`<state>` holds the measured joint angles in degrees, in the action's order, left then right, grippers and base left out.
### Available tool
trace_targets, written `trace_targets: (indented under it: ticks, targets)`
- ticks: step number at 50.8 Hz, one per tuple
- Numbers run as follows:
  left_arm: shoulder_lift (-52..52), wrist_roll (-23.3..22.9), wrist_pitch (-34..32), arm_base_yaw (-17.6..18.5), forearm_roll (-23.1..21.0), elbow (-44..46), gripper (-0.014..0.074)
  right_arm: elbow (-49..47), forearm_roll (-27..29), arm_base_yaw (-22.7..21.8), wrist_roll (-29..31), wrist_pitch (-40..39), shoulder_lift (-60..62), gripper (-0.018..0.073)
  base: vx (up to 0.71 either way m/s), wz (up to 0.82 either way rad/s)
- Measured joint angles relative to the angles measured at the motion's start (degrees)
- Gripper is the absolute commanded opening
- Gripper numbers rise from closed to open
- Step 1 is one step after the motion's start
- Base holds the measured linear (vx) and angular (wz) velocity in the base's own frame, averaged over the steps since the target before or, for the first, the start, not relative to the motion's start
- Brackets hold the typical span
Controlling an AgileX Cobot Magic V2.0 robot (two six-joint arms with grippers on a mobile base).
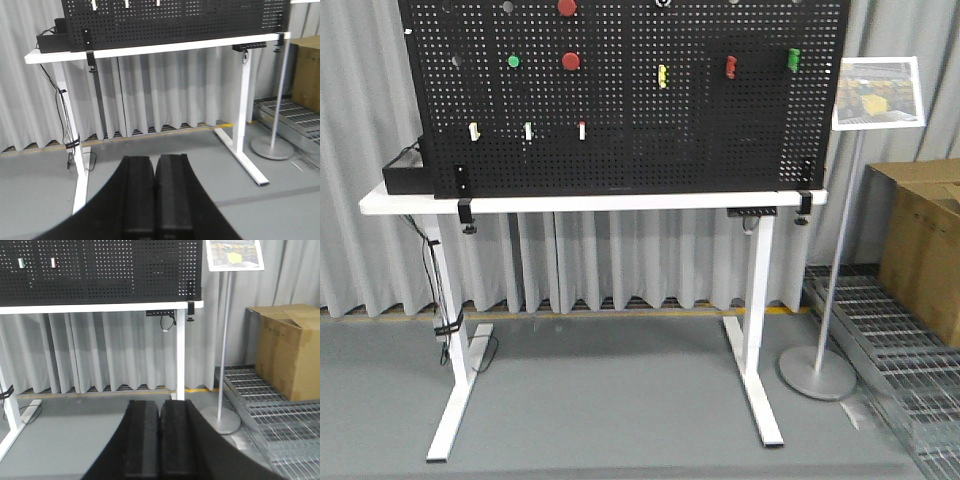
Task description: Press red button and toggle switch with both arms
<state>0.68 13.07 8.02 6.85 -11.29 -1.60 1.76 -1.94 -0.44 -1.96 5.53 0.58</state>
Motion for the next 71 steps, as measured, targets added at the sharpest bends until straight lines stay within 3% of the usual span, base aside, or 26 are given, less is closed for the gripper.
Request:
trace_targets:
  ticks: [71]
  targets:
    - [0.0,0.0,0.0,0.0,0.0,0.0,0.0002,0.0,0.0,0.0,0.0,0.0,0.0,-0.0003,0.47,0.05]
